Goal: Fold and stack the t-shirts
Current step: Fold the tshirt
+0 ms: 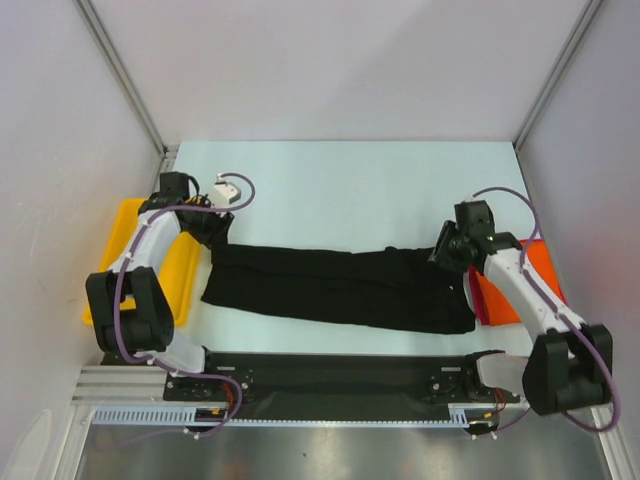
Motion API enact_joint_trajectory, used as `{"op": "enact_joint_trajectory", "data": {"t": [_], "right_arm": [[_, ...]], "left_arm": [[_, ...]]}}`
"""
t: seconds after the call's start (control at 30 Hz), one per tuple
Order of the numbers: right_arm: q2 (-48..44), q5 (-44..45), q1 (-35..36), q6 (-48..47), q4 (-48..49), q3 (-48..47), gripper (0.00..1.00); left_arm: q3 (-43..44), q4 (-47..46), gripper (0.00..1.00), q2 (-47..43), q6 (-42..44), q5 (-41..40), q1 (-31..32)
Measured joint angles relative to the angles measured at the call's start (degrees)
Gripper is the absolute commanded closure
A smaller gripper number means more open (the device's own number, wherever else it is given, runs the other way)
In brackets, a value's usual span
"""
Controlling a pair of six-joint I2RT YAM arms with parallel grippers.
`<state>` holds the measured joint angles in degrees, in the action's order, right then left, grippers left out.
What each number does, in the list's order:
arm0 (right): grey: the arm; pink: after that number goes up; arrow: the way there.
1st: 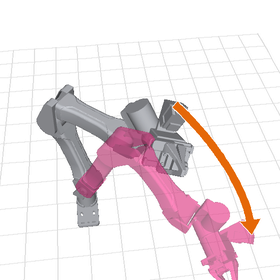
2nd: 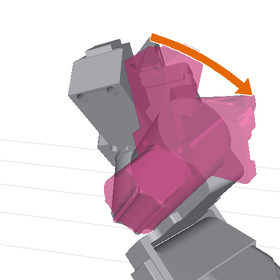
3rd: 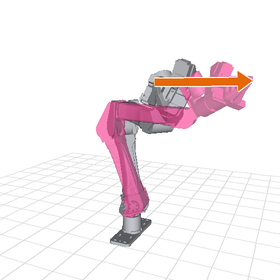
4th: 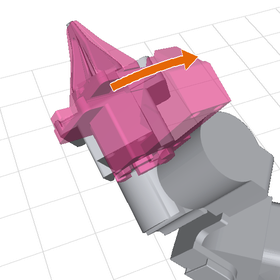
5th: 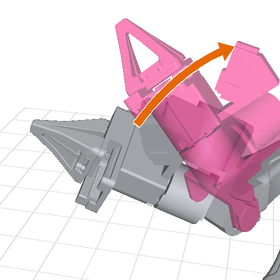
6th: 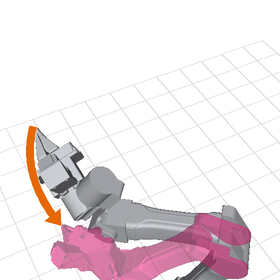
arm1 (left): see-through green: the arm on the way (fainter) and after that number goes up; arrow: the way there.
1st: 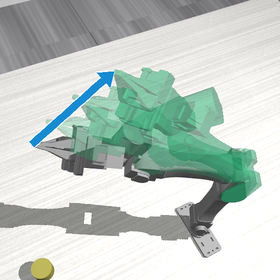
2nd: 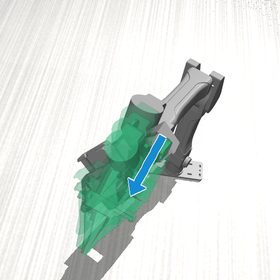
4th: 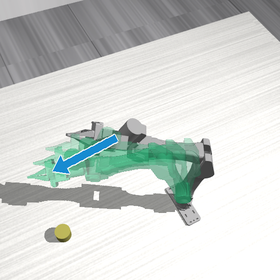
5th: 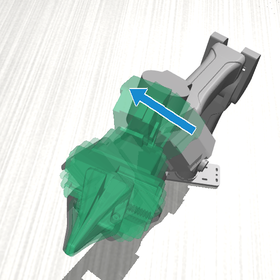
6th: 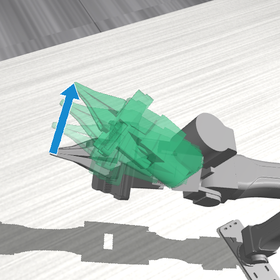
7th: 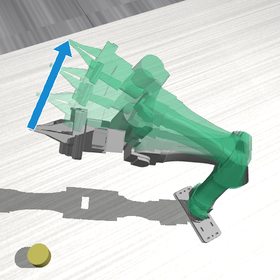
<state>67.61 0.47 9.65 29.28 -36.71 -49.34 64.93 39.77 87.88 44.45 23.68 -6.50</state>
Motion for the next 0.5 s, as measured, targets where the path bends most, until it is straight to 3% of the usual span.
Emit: {"op": "enact_joint_trajectory", "data": {"t": [0.23,0.33,0.43,0.47,0.5], "right_arm": [[17.29,-2.95,-0.28,-1.92,4.31,-3.32,0.51],[20.81,-2.99,-0.39,-2.36,5.44,-3.52,0.55],[21.77,-4.04,-0.39,-2.45,6.16,-3.52,0.69],[21.84,-4.5,-0.39,-2.47,6.49,-3.52,0.84],[21.86,-4.94,-0.39,-2.73,6.69,-3.52,0.91]], "left_arm": [[0.02,-0.28,0.38,1.86,-0.42,-0.76,1.53],[-1.68,-1.7,0.38,3.1,0.0,-2.4,3.56],[-3.37,-1.99,0.43,5.11,1.11,-4.22,4.61],[-3.74,-2.01,0.46,5.88,1.49,-5.01,4.68],[-4.15,-2.21,0.49,6.47,2.08,-5.73,4.68]]}}
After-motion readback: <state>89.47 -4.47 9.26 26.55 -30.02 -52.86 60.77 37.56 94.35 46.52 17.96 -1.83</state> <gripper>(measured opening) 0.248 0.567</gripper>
